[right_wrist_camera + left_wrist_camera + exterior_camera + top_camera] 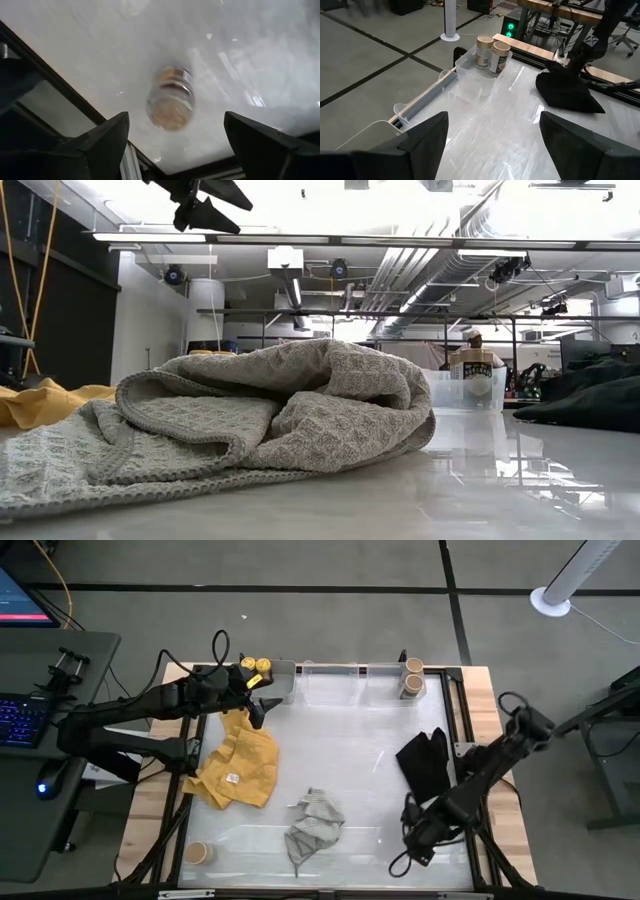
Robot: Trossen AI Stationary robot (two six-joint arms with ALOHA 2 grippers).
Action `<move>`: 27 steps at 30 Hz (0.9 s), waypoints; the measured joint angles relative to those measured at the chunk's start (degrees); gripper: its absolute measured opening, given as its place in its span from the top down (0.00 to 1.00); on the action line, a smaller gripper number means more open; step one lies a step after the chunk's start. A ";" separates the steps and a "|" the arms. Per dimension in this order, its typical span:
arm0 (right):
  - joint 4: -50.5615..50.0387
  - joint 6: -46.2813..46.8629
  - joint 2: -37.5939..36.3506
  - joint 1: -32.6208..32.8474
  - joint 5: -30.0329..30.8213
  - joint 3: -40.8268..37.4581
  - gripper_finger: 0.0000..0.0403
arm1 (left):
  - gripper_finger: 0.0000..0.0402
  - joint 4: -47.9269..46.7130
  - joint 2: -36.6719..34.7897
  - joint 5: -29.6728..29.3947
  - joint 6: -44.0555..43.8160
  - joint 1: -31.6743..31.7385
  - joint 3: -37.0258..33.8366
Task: Sort spices by type
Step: Put the bottom transparent bottle into the left transparent bin
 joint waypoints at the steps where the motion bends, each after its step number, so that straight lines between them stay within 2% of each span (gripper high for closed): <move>1: 0.24 -0.20 1.29 0.12 -0.02 0.70 0.20 | 0.25 0.00 0.01 0.00 0.00 0.01 0.00; 9: 0.99 -0.63 9.56 1.62 -3.58 2.67 0.20 | 0.25 -0.01 0.01 0.01 -0.02 -0.01 0.00; 18: 0.88 -0.58 14.06 1.51 -2.94 2.67 0.22 | 0.25 0.00 0.01 0.02 0.00 0.01 0.01; 21: 0.87 -0.59 14.12 1.51 -2.93 2.67 0.30 | 0.25 0.00 0.00 0.02 0.00 0.00 -0.01; 25: -1.56 -2.58 12.47 1.43 -4.02 3.15 0.53 | 0.25 0.00 0.01 0.02 -0.02 0.01 -0.01; 27: -5.44 -6.57 10.49 0.84 -4.14 4.39 0.55 | 0.25 -0.02 0.01 0.02 -0.02 -0.01 -0.01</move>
